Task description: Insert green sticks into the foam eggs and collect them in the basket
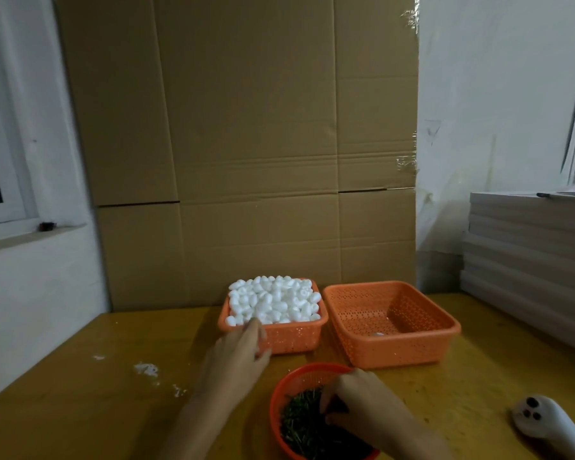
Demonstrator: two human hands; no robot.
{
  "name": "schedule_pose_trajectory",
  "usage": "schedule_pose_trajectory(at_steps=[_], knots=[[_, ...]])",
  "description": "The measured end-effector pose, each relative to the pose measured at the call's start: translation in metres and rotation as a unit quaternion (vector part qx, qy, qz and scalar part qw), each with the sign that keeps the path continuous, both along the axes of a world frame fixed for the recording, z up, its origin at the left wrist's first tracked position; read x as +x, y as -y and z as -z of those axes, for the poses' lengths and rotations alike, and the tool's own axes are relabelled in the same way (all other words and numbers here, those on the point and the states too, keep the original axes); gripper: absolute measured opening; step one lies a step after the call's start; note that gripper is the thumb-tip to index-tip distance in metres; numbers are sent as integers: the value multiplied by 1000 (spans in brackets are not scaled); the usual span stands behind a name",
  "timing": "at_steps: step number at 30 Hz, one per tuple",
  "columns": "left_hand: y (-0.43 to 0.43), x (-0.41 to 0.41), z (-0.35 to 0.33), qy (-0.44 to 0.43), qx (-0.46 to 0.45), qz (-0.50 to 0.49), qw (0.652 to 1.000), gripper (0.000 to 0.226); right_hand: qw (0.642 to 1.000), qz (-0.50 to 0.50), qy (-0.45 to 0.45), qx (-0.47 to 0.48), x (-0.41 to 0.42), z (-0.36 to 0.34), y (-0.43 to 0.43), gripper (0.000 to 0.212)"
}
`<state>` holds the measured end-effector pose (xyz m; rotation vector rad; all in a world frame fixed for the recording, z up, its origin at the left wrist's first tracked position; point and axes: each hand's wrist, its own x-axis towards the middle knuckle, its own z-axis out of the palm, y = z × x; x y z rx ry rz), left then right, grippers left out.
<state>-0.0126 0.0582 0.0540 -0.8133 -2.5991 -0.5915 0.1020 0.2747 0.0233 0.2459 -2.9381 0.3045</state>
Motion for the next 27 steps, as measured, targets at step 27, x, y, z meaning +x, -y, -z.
schedule_pose_trajectory(at_steps=[27], knots=[[-42, -108, -5, 39, 62, -113, 991, 11, 980, 29, -93, -176, 6, 13, -16, 25]])
